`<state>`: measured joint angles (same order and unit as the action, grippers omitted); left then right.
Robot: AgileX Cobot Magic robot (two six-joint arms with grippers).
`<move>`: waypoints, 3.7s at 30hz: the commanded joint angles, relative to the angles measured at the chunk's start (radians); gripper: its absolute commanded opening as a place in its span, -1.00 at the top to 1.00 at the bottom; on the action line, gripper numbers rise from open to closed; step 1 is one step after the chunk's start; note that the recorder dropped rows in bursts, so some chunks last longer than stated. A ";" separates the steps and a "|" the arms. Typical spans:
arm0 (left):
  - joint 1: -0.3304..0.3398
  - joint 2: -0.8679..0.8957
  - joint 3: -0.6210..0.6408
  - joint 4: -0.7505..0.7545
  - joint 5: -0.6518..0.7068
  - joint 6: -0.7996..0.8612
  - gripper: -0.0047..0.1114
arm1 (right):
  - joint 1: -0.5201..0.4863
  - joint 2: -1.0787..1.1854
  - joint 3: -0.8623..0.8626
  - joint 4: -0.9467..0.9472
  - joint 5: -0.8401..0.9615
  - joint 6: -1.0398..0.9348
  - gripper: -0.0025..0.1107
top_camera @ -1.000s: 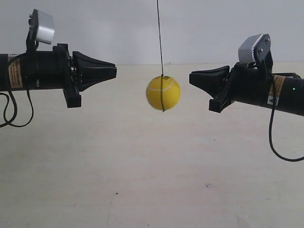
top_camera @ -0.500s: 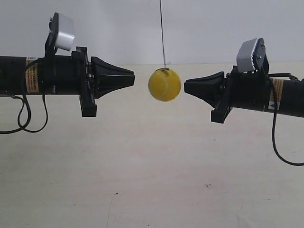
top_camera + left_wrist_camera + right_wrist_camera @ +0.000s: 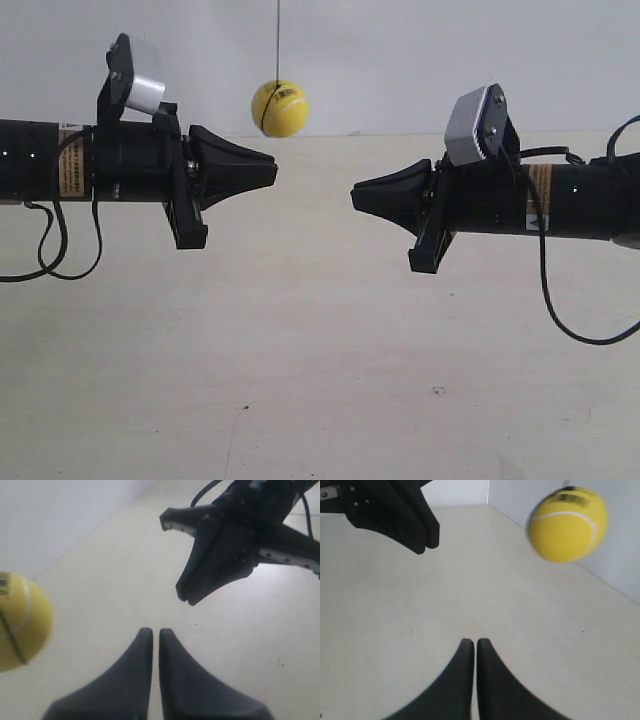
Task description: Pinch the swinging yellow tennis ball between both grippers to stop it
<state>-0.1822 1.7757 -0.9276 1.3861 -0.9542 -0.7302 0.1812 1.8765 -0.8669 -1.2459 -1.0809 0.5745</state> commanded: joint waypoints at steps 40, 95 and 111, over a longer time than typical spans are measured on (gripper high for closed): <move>-0.003 -0.005 -0.005 0.024 0.035 0.048 0.84 | 0.001 0.001 -0.013 0.033 0.012 -0.083 0.96; -0.003 -0.007 -0.005 -0.097 0.089 0.200 0.84 | -0.001 0.147 -0.214 -0.009 -0.025 -0.026 0.96; -0.003 0.028 -0.005 -0.104 0.011 0.225 0.84 | -0.001 0.147 -0.222 -0.019 -0.119 -0.012 0.96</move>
<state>-0.1822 1.7883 -0.9276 1.2883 -0.9265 -0.5148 0.1812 2.0272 -1.0852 -1.2565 -1.1888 0.5579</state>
